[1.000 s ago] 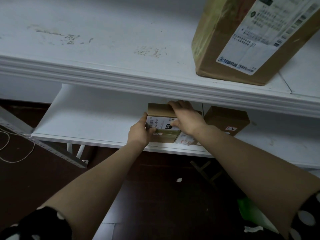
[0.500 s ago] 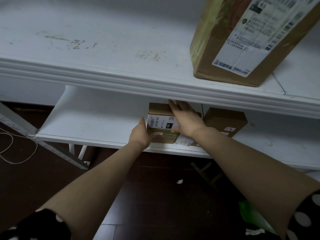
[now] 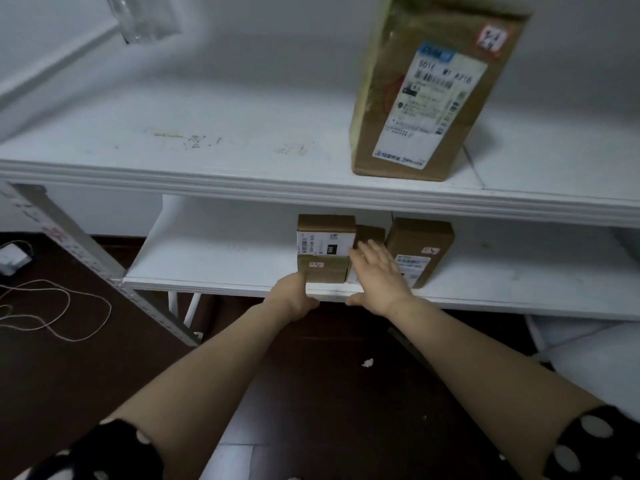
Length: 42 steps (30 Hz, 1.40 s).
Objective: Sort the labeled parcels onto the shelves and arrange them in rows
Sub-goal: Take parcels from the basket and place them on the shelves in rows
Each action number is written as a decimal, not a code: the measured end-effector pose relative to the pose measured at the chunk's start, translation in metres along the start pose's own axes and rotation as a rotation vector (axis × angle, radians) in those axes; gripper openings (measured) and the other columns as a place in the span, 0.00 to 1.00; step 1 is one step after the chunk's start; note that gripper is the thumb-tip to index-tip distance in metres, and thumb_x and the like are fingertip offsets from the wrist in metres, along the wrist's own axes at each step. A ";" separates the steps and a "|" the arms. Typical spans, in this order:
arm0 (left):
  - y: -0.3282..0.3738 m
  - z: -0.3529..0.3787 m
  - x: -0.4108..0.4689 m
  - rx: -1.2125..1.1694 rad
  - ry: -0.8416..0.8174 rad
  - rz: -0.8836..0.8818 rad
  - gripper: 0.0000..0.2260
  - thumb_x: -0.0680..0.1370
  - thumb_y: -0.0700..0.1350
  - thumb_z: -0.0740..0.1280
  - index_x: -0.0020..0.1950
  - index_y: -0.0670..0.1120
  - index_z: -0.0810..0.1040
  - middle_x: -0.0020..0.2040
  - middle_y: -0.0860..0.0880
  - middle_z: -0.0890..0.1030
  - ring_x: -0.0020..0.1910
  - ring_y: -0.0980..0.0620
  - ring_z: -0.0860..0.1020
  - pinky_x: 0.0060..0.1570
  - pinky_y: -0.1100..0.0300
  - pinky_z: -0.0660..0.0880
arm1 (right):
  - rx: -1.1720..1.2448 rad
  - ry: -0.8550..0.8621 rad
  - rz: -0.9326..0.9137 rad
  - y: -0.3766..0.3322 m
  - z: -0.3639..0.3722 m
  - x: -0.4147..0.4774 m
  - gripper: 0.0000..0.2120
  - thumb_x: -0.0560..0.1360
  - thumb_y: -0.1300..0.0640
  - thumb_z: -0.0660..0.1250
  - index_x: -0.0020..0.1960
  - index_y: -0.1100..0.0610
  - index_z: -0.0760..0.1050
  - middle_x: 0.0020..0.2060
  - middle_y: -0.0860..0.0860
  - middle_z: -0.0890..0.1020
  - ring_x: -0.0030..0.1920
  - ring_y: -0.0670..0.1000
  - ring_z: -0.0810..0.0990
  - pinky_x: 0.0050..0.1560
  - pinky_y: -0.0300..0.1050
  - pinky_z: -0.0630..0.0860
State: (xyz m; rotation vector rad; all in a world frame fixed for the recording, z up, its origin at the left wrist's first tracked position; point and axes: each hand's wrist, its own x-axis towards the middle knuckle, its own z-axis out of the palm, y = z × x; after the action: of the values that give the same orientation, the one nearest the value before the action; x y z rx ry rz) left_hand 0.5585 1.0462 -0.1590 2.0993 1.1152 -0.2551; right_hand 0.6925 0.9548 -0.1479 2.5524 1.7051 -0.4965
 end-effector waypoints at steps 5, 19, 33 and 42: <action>0.043 -0.001 -0.039 0.199 -0.127 0.156 0.26 0.76 0.44 0.69 0.73 0.46 0.66 0.68 0.45 0.73 0.66 0.47 0.72 0.63 0.55 0.70 | -0.009 -0.067 0.137 0.009 -0.015 -0.076 0.37 0.73 0.42 0.68 0.75 0.53 0.58 0.75 0.54 0.60 0.76 0.56 0.52 0.75 0.54 0.41; 0.137 0.099 -0.194 0.807 -0.484 0.935 0.12 0.75 0.49 0.69 0.57 0.47 0.78 0.57 0.47 0.78 0.54 0.48 0.77 0.48 0.60 0.70 | 0.384 -0.245 0.855 -0.026 0.039 -0.368 0.25 0.76 0.44 0.64 0.68 0.57 0.70 0.66 0.53 0.73 0.70 0.56 0.66 0.73 0.63 0.41; 0.129 0.324 -0.613 0.892 -0.786 1.682 0.18 0.77 0.46 0.68 0.67 0.48 0.74 0.55 0.52 0.79 0.54 0.55 0.77 0.54 0.63 0.73 | 0.677 0.106 1.657 -0.219 0.156 -0.796 0.24 0.76 0.48 0.65 0.68 0.58 0.70 0.66 0.56 0.73 0.67 0.57 0.70 0.70 0.51 0.61; 0.052 0.428 -0.887 1.021 -0.954 2.023 0.17 0.76 0.47 0.68 0.65 0.48 0.75 0.46 0.53 0.78 0.53 0.53 0.78 0.57 0.60 0.74 | 0.913 0.795 2.150 -0.394 0.239 -1.042 0.20 0.77 0.49 0.66 0.66 0.58 0.72 0.63 0.54 0.75 0.61 0.54 0.74 0.59 0.45 0.71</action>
State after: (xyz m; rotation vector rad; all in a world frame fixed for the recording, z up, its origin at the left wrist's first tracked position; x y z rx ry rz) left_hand 0.1305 0.1703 -0.0112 2.1994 -2.0267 -0.6668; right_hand -0.0847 0.1305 -0.0249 3.0996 -2.1729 0.0748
